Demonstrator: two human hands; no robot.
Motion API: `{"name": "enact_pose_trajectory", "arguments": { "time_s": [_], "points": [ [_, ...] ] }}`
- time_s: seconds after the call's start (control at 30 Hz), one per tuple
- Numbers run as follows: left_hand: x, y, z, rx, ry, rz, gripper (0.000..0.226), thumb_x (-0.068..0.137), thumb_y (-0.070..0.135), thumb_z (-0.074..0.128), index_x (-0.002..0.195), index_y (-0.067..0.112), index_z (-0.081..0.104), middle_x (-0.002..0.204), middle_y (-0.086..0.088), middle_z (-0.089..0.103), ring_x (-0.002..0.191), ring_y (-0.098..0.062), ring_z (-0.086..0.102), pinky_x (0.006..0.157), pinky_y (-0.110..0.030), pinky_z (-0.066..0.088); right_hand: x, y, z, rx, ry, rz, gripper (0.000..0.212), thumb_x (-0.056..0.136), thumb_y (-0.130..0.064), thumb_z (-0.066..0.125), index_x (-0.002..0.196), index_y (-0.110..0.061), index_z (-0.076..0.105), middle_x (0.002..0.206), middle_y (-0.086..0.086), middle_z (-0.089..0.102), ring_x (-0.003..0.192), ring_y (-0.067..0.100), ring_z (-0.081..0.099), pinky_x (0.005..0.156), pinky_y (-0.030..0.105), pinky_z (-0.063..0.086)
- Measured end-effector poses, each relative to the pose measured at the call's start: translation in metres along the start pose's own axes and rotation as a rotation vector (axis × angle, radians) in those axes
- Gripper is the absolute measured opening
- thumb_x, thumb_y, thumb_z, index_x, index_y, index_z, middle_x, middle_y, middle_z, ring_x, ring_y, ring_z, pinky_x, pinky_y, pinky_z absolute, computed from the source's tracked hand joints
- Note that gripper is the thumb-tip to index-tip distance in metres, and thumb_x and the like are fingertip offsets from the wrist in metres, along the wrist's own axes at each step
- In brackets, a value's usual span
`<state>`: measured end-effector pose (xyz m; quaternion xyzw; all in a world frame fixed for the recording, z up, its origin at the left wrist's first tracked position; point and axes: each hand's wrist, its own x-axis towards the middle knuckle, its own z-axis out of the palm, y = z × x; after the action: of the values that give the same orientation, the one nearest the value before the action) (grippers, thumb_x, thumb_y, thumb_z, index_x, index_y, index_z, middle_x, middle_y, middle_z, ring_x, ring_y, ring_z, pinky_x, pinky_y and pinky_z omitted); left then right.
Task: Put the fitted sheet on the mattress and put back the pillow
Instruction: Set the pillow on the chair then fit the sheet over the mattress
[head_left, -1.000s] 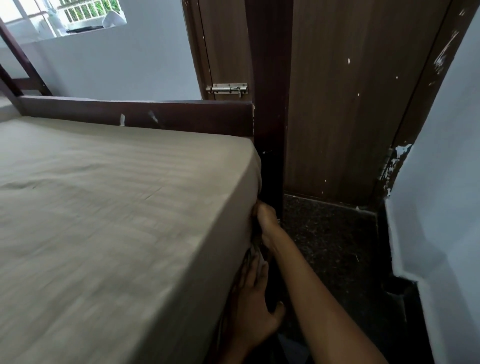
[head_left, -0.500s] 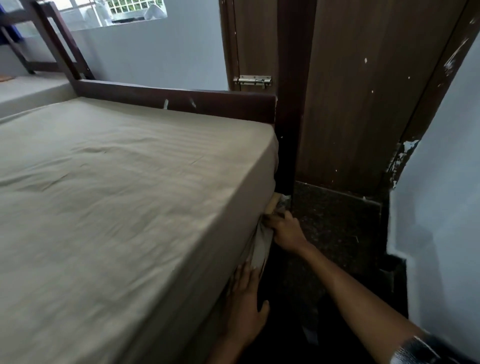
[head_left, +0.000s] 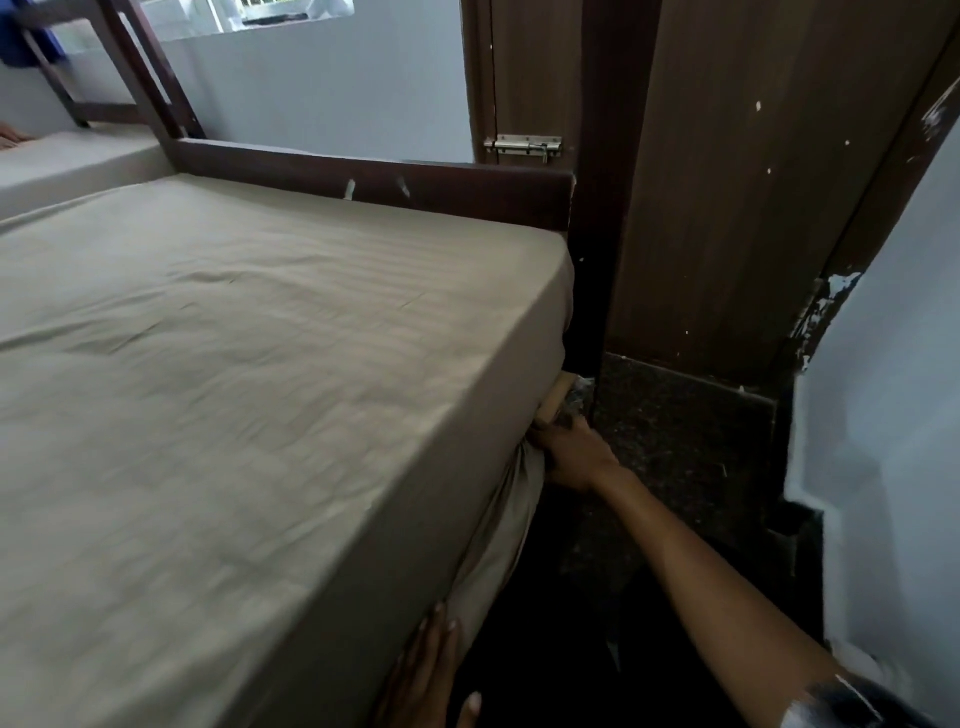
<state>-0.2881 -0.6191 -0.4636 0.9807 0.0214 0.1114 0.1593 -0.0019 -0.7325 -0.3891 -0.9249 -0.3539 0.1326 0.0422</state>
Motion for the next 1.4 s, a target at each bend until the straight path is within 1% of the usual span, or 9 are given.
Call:
{"name": "enact_pose_trajectory", "arguments": {
  "time_s": [0.13,0.4,0.5,0.57,0.67,0.73,1.03,1.27,1.4],
  "points": [
    [-0.021,-0.005,-0.012,-0.046,0.044,0.062,0.057,0.097,0.049,0.014,0.148,0.024,0.014,0.159,0.01,0.001,0.144,-0.002,0.005,0.11,-0.013,0.014,-0.021,-0.008,0.005,-0.075,0.116,-0.081,0.052,0.089,-0.021,0.049,0.139,-0.03,0.042,0.148,-0.007,0.038,0.129,0.026,0.033,0.093,0.032,0.032],
    [-0.031,-0.009,-0.014,-0.079,0.052,0.053,0.046,0.097,0.047,0.022,0.139,0.028,0.026,0.157,0.018,0.006,0.142,0.003,0.01,0.109,-0.009,0.02,-0.013,-0.029,0.008,-0.426,-0.031,-0.098,0.054,0.098,-0.033,0.038,0.148,-0.036,0.018,0.155,-0.009,0.016,0.132,0.033,0.021,0.098,0.042,0.032],
    [-0.032,-0.01,-0.017,-0.032,-0.033,0.06,0.068,0.077,0.044,0.042,0.138,0.021,0.024,0.158,0.011,-0.001,0.144,-0.002,0.003,0.107,-0.01,0.019,-0.012,-0.037,0.012,-0.34,-0.05,-0.055,0.055,0.095,-0.036,0.04,0.147,-0.032,0.022,0.155,-0.005,0.017,0.134,0.037,0.018,0.101,0.043,0.032],
    [-0.036,-0.012,-0.02,0.017,-0.064,0.034,0.074,0.069,0.048,0.041,0.135,0.018,0.025,0.159,0.006,-0.005,0.144,-0.005,-0.002,0.107,-0.01,0.015,-0.019,-0.038,0.016,-0.153,-0.075,-0.037,0.06,0.092,-0.03,0.044,0.148,-0.029,0.021,0.157,-0.003,0.013,0.138,0.04,0.011,0.106,0.047,0.033],
    [-0.048,-0.013,-0.02,0.038,-0.027,0.006,0.052,0.093,0.049,0.023,0.135,0.018,0.026,0.159,0.006,-0.006,0.144,-0.004,-0.003,0.107,-0.01,0.014,-0.039,-0.039,0.015,0.038,-0.03,-0.027,0.064,0.086,-0.012,0.049,0.146,-0.027,0.03,0.153,0.001,0.027,0.139,0.033,0.017,0.101,0.043,0.041],
    [-0.056,-0.011,-0.019,0.032,-0.036,-0.023,0.053,0.096,0.049,0.007,0.136,0.02,0.024,0.159,0.007,-0.005,0.144,-0.003,-0.002,0.107,-0.01,0.013,-0.051,-0.043,0.014,-0.013,0.04,-0.06,0.063,0.084,-0.008,0.051,0.142,-0.028,0.038,0.148,-0.002,0.036,0.134,0.026,0.027,0.097,0.036,0.039],
    [-0.068,-0.012,-0.022,-0.044,0.013,-0.018,0.054,0.097,0.051,0.013,0.137,0.022,0.034,0.158,0.013,0.002,0.143,0.0,0.006,0.106,-0.009,0.021,-0.042,-0.066,0.019,-0.466,-0.036,-0.144,0.049,0.099,-0.028,0.033,0.147,-0.033,0.021,0.155,-0.008,0.015,0.134,0.033,0.019,0.103,0.041,0.025],
    [-0.082,-0.012,-0.026,0.004,-0.056,-0.081,0.064,0.095,0.052,0.006,0.15,0.02,0.001,0.159,0.008,-0.006,0.144,-0.003,-0.003,0.108,-0.01,0.012,-0.062,-0.071,0.033,-0.084,-0.102,-0.064,0.074,0.09,-0.023,0.047,0.152,-0.023,0.007,0.159,-0.007,0.006,0.142,0.042,0.001,0.111,0.045,0.03],
    [-0.086,-0.004,-0.03,-0.027,-0.014,-0.088,0.056,0.095,0.048,0.024,0.146,0.026,0.017,0.158,0.013,-0.003,0.143,0.001,0.001,0.107,-0.008,0.013,-0.08,-0.068,0.036,0.018,0.09,-0.179,0.07,0.078,-0.007,0.05,0.144,-0.028,0.037,0.151,-0.013,0.032,0.133,0.024,0.03,0.098,0.032,0.035]
  ]
}}
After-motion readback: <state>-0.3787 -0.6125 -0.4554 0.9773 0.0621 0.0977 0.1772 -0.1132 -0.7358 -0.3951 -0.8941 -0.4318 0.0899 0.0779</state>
